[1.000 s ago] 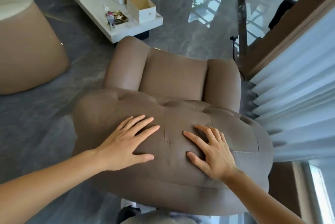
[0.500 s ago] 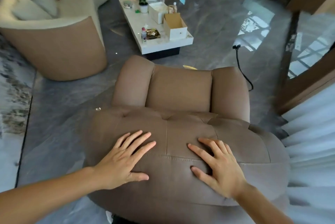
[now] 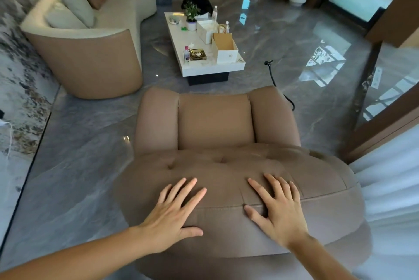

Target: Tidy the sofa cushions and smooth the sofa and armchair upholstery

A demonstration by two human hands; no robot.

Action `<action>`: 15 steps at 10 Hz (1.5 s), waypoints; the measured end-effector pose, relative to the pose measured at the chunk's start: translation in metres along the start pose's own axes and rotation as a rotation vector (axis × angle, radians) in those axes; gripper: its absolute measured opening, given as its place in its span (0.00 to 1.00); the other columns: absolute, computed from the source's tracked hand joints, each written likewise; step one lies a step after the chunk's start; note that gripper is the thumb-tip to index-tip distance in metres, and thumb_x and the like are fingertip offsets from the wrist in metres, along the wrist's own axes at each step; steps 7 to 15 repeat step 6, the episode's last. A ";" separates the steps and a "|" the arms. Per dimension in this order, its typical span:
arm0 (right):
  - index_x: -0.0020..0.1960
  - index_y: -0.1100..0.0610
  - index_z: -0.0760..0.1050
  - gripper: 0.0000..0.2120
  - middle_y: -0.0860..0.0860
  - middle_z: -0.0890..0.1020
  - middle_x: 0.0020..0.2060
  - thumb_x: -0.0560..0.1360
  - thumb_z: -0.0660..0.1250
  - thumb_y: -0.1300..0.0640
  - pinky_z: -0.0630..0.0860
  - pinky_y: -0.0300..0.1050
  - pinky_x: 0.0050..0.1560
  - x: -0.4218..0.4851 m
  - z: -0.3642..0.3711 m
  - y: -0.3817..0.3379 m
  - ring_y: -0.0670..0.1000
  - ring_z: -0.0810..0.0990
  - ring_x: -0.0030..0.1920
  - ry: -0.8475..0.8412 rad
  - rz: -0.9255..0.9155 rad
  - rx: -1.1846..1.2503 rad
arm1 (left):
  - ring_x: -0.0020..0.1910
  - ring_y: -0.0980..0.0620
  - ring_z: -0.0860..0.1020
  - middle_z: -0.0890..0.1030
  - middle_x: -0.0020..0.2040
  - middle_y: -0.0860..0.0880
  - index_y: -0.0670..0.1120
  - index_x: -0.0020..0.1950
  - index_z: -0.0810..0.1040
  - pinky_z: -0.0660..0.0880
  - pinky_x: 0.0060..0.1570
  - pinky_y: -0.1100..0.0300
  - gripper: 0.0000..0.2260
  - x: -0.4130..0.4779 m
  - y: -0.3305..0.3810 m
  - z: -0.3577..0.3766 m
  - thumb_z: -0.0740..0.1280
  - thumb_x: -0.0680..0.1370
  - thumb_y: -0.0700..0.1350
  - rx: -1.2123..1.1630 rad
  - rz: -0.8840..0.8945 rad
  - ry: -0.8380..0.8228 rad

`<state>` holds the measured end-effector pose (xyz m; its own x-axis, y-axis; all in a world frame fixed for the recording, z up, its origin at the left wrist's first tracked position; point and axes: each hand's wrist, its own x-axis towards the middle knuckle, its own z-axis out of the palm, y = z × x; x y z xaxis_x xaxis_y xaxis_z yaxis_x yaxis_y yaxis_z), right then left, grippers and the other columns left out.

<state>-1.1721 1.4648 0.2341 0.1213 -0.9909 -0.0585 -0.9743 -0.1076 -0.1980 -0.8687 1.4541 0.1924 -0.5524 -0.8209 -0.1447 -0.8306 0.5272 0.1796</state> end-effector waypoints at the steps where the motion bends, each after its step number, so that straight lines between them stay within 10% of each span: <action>1: 0.72 0.40 0.70 0.30 0.55 0.75 0.69 0.75 0.52 0.29 0.63 0.65 0.71 -0.009 0.005 -0.012 0.63 0.71 0.69 -0.002 0.023 -0.027 | 0.78 0.42 0.50 0.49 0.80 0.49 0.58 0.78 0.43 0.52 0.72 0.41 0.38 0.000 0.005 0.000 0.51 0.73 0.72 0.037 0.007 0.000; 4: 0.65 0.41 0.77 0.29 0.55 0.79 0.62 0.72 0.52 0.29 0.69 0.62 0.61 0.007 -0.005 -0.047 0.63 0.75 0.60 -0.024 0.147 -0.207 | 0.78 0.52 0.50 0.50 0.80 0.56 0.61 0.77 0.48 0.55 0.73 0.52 0.29 -0.028 -0.019 -0.011 0.53 0.78 0.63 -0.176 -0.049 -0.053; 6: 0.65 0.49 0.74 0.25 0.53 0.75 0.65 0.76 0.57 0.36 0.73 0.53 0.62 0.095 -0.037 -0.129 0.59 0.72 0.65 -0.458 0.065 -0.201 | 0.59 0.48 0.77 0.82 0.57 0.49 0.50 0.57 0.79 0.71 0.61 0.53 0.18 -0.052 -0.096 -0.083 0.56 0.79 0.58 -0.347 -0.249 -0.341; 15: 0.65 0.49 0.74 0.25 0.53 0.75 0.65 0.76 0.57 0.36 0.73 0.53 0.62 0.095 -0.037 -0.129 0.59 0.72 0.65 -0.458 0.065 -0.201 | 0.59 0.48 0.77 0.82 0.57 0.49 0.50 0.57 0.79 0.71 0.61 0.53 0.18 -0.052 -0.096 -0.083 0.56 0.79 0.58 -0.347 -0.249 -0.341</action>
